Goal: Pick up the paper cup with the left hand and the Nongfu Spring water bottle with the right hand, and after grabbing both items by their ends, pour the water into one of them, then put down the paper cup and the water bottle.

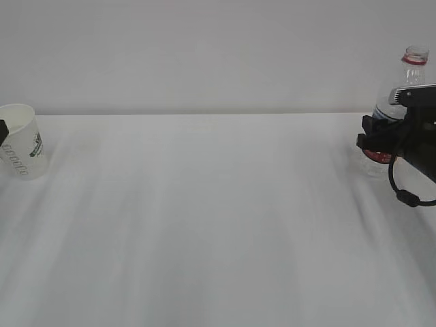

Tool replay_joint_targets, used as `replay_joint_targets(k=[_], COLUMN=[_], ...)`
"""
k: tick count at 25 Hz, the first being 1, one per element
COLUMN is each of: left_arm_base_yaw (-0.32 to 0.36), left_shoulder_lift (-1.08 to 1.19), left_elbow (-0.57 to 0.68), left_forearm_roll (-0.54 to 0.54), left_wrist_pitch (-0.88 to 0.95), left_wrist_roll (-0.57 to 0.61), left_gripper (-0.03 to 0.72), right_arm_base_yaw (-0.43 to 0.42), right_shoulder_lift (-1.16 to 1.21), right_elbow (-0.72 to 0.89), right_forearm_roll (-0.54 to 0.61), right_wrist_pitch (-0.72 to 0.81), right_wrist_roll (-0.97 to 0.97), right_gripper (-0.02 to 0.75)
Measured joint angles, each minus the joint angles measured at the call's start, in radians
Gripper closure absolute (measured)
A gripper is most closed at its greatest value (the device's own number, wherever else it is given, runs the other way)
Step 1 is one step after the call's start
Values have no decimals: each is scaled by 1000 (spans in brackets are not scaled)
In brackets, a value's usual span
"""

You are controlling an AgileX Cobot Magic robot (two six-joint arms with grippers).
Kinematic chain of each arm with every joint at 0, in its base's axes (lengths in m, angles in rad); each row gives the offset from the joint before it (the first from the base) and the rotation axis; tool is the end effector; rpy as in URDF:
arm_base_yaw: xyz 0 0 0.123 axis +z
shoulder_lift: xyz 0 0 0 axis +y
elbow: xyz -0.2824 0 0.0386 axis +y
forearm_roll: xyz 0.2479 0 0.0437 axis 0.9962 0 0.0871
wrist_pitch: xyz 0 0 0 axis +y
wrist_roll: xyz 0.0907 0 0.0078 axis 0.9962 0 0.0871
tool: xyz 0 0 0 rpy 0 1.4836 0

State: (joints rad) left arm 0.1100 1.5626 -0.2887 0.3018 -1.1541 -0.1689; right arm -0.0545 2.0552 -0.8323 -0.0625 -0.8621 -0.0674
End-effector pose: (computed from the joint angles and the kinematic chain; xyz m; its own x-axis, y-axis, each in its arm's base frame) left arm 0.2394 0.0016 0.1769 -0.0568 -0.0484 -0.9972 0.1619 0.9852 -0.0571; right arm 0.3784 -0.0163 0.1120 -0.2701 -0.0932 -0.9583 -0.0204 0.9956 -0.0911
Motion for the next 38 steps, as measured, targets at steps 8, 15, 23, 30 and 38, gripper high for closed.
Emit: replay_joint_targets(k=[8, 15, 23, 30, 38], left_arm_base_yaw=[0, 0, 0, 0, 0], left_shoulder_lift=[0, 0, 0, 0, 0], left_elbow=[0, 0, 0, 0, 0], left_forearm_roll=[0, 2, 15, 15, 15], left_wrist_pitch=[0, 0, 0, 0, 0], left_wrist_roll=[0, 0, 0, 0, 0], left_gripper=[97, 97, 102, 106, 108], right_arm_base_yaw=[0, 0, 0, 0, 0], right_shoulder_lift=[25, 25, 25, 9, -51], right_elbow=[-21, -23, -25, -25, 7], right_forearm_roll=[2, 2, 2, 2, 21], right_wrist_pitch=[-2, 10, 14, 14, 14], right_wrist_roll=[0, 2, 2, 2, 5], right_gripper=[269, 228, 125, 123, 120])
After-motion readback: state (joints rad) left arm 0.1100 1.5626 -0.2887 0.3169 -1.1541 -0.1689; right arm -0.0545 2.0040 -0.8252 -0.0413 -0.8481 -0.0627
